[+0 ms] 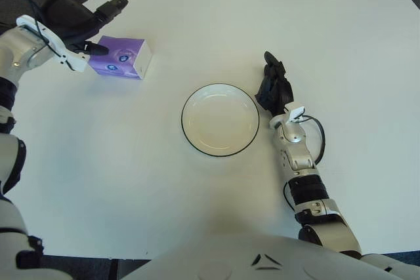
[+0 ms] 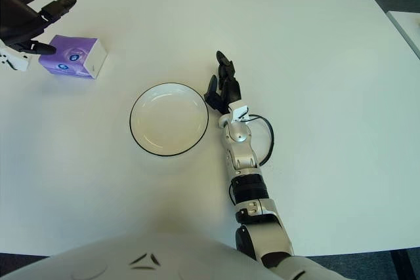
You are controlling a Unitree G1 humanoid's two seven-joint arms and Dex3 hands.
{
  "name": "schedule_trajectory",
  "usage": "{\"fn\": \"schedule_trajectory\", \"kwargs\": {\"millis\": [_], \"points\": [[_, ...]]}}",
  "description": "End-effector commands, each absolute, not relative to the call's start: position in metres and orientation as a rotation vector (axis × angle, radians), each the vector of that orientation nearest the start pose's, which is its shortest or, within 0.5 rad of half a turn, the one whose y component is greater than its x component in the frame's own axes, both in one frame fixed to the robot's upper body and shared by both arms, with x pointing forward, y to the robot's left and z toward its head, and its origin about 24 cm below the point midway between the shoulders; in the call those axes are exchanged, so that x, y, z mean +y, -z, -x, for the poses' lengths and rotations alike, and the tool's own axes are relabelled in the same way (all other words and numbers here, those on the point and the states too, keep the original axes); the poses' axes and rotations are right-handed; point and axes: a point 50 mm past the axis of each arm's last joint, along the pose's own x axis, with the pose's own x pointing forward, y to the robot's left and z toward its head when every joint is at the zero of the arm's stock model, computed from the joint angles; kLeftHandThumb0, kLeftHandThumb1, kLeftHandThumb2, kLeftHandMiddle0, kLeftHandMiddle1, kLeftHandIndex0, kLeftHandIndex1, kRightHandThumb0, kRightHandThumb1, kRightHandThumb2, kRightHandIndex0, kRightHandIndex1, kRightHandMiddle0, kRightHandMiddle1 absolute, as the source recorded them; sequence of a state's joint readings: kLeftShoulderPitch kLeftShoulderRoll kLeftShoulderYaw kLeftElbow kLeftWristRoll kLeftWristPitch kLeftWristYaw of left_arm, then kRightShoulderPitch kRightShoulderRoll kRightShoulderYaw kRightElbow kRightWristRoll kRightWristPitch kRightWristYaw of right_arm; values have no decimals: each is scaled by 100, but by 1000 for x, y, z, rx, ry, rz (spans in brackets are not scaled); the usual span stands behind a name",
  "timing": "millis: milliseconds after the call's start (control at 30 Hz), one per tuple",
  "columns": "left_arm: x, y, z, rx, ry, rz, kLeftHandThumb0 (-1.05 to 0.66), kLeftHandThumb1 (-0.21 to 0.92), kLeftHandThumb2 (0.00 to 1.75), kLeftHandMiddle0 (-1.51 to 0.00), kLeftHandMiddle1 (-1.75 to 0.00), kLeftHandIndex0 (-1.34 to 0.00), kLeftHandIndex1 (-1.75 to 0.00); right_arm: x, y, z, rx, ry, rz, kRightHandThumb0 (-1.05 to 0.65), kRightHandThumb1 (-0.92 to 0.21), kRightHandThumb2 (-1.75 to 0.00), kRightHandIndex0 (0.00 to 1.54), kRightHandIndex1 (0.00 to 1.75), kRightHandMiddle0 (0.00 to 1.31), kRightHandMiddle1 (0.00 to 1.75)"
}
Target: Put the tissue paper into the plate.
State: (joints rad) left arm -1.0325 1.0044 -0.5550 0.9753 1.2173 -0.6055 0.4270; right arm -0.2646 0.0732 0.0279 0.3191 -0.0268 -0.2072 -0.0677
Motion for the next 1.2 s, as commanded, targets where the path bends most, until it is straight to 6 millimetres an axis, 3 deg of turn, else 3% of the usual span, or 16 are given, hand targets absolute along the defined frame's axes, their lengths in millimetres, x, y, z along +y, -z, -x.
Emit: {"fn": "schedule_trajectory", "kwargs": {"millis": [0,800,1167], "points": [[303,-199,-363,-446,180,-2223,-105,92,90,-7,-3,0,0,-116,4,-276,153,-22,-20,-79,-92,-97,12,1,0,29],[296,-182,-370,-424,260,-2281,-105,92,101,-8,-2,0,0,-116,6,-279,152,-21,-24,-78,-92,-100,11,0,0,26],[290,-198,-376,-428,215,-2262,-105,92,97,-7,-1,0,0,-116,7,-279,151,-4,-28,-78,-92,-99,12,1,0,30]]}}
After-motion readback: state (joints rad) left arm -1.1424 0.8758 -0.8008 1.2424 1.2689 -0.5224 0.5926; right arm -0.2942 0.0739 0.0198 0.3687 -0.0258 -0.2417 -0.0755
